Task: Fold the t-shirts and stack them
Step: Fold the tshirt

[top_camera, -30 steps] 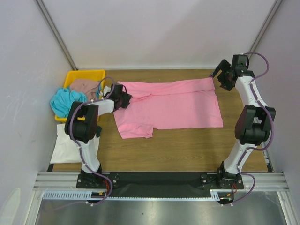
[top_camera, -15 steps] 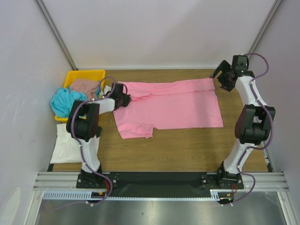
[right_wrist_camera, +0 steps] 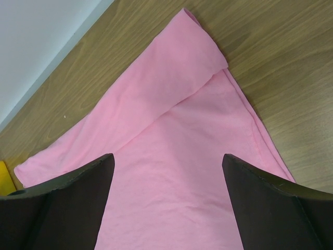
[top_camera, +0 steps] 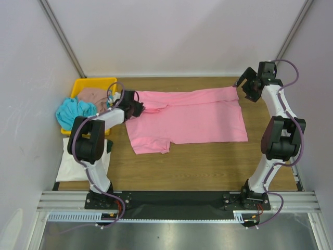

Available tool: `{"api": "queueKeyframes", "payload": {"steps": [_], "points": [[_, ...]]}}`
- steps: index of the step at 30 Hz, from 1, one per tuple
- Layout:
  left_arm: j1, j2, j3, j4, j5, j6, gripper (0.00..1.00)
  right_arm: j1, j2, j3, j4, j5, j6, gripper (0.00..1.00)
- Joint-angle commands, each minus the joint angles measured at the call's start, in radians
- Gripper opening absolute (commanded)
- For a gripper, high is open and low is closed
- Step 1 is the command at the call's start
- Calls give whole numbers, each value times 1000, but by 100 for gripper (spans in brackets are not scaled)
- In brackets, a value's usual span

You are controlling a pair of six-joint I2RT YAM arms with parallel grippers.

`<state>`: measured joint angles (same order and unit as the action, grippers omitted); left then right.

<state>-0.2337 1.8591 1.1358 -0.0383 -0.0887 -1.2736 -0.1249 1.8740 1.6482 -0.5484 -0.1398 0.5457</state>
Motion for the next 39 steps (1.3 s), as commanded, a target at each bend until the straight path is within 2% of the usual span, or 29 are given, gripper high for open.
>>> {"api": "queueKeyframes", "payload": {"steps": [1,15,16,18,19,21,22,25,30,35,39], "points": [[-6,-96,-13,-21,15,37,0,-5,-26,-11,27,3,0,92],[-7,-173,-116,-48,58,52,1,-5,-33,-56,33,2,-3,92],[-7,-175,-117,-57,55,57,6,-5,-33,-57,33,2,-3,93],[-7,-178,-116,-90,49,71,20,-5,-30,-59,28,2,-6,93],[-7,-182,-113,-100,40,79,40,-5,-30,-60,27,0,-7,93],[-7,-196,-104,-129,34,121,48,-5,-30,-60,21,0,-10,93],[-7,-204,-96,-144,24,135,56,-5,-32,-60,16,2,-15,93],[-7,-244,-65,-193,-8,216,60,-5,-41,-62,13,-1,-24,92],[-18,-262,28,-158,-48,437,62,24,-46,-82,56,-52,-41,93],[-21,-150,172,-60,81,592,63,91,-6,-88,140,-113,-59,92],[-39,-2,313,-52,130,626,64,148,69,-42,247,-167,-41,89]]}}
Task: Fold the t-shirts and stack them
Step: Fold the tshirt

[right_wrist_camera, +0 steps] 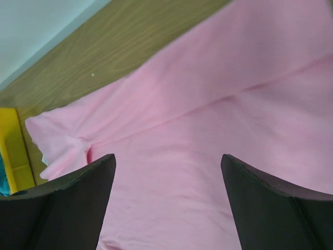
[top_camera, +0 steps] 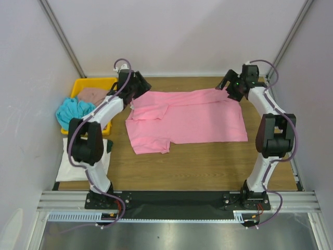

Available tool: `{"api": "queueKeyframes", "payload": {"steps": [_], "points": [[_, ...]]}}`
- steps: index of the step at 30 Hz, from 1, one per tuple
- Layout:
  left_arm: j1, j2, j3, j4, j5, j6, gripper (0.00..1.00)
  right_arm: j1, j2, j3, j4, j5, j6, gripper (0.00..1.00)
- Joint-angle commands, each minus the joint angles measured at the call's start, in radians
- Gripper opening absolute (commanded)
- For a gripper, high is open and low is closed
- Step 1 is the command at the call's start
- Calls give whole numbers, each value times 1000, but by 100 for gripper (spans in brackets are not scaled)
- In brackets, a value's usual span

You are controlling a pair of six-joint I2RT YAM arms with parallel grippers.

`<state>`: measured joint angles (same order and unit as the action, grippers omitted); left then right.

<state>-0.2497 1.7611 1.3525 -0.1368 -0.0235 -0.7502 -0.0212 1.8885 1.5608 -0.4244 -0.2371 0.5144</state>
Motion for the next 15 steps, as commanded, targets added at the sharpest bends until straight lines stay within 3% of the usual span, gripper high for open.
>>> {"api": "queueKeyframes", "payload": {"steps": [1,5,9,15], "points": [[-25,127,127,39,69,101,64,55,79,67,125,-67,-2,89],[-37,257,246,26,102,94,63,113,173,171,88,-1,61,85],[-63,279,281,-6,106,127,63,139,208,134,104,31,162,82],[-163,290,326,-107,-28,337,63,132,219,87,105,127,211,80]]}}
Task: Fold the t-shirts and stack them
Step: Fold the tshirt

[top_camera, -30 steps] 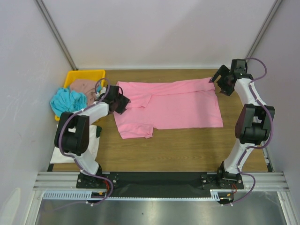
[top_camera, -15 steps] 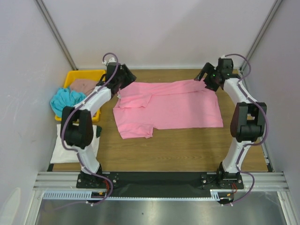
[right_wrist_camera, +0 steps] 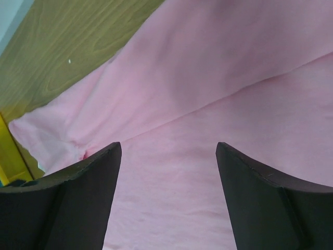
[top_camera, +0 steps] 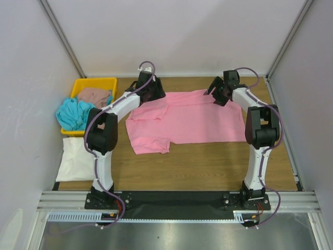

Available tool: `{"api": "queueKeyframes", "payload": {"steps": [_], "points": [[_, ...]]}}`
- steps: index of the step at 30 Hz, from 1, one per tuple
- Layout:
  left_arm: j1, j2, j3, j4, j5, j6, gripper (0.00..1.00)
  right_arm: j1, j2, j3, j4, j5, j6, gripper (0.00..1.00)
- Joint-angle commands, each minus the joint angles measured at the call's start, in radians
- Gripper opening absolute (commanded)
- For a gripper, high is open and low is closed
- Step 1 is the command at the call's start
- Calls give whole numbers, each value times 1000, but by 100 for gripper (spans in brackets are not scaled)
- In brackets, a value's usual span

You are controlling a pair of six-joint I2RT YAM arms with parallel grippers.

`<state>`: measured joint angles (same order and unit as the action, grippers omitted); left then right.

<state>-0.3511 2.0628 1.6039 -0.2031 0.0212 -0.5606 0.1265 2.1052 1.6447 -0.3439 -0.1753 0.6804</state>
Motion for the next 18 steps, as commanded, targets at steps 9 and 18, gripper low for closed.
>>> {"api": "queueKeyframes", "payload": {"steps": [9,18], "points": [[-147,77,189,-182,-207,280,60,-36,50,30,16,89,41,73],[-173,125,214,-216,-245,294,53,-54,64,21,11,157,36,62]]}}
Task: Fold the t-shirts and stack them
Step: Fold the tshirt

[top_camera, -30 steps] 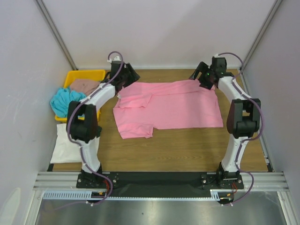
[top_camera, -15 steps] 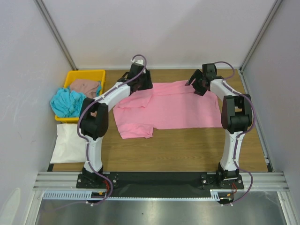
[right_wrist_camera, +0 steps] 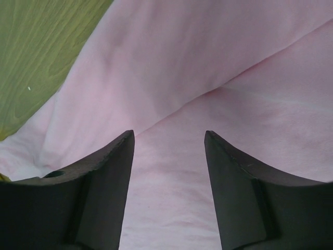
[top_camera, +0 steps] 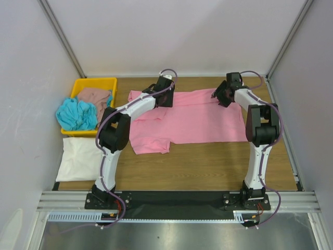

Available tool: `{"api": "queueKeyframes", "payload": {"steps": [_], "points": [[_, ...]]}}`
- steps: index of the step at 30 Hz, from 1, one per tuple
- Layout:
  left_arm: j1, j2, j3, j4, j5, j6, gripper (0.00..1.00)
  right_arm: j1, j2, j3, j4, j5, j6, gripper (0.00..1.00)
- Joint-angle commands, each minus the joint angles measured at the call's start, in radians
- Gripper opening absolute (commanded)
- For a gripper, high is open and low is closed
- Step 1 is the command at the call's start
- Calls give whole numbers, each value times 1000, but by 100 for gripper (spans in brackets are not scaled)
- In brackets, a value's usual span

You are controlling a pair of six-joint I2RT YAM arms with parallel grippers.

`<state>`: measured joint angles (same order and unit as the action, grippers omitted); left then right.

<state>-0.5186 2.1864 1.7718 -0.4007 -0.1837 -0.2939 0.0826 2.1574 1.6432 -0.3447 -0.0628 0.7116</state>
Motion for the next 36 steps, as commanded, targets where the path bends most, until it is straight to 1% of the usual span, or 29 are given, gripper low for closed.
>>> {"api": "queueKeyframes", "payload": {"steps": [1,2,3,8,23,25,31,32,34,35,36], "points": [[-6,3,43,-20,-46,24,53,-14,16,21,19,44,5,61],[-6,3,41,-20,-52,21,52,-17,18,20,21,44,5,59],[-6,6,38,-20,-54,19,51,-18,22,20,24,47,5,54],[-6,15,29,-24,-60,7,49,-21,47,29,42,52,5,48],[-8,36,25,-44,-69,-10,43,-41,101,69,81,54,19,41],[-8,38,23,-49,-69,-11,42,-41,104,72,85,49,25,36],[-11,35,-2,-52,-74,-17,39,-41,108,81,95,54,28,27],[-12,35,-5,-53,-74,-17,39,-41,110,83,92,54,29,22],[-15,36,-11,-55,-82,-14,39,-43,114,86,96,50,34,15],[-18,36,-14,-55,-83,-11,38,-43,114,87,95,47,35,8],[-21,39,-17,-55,-86,-13,38,-44,116,90,92,46,35,7]]}}
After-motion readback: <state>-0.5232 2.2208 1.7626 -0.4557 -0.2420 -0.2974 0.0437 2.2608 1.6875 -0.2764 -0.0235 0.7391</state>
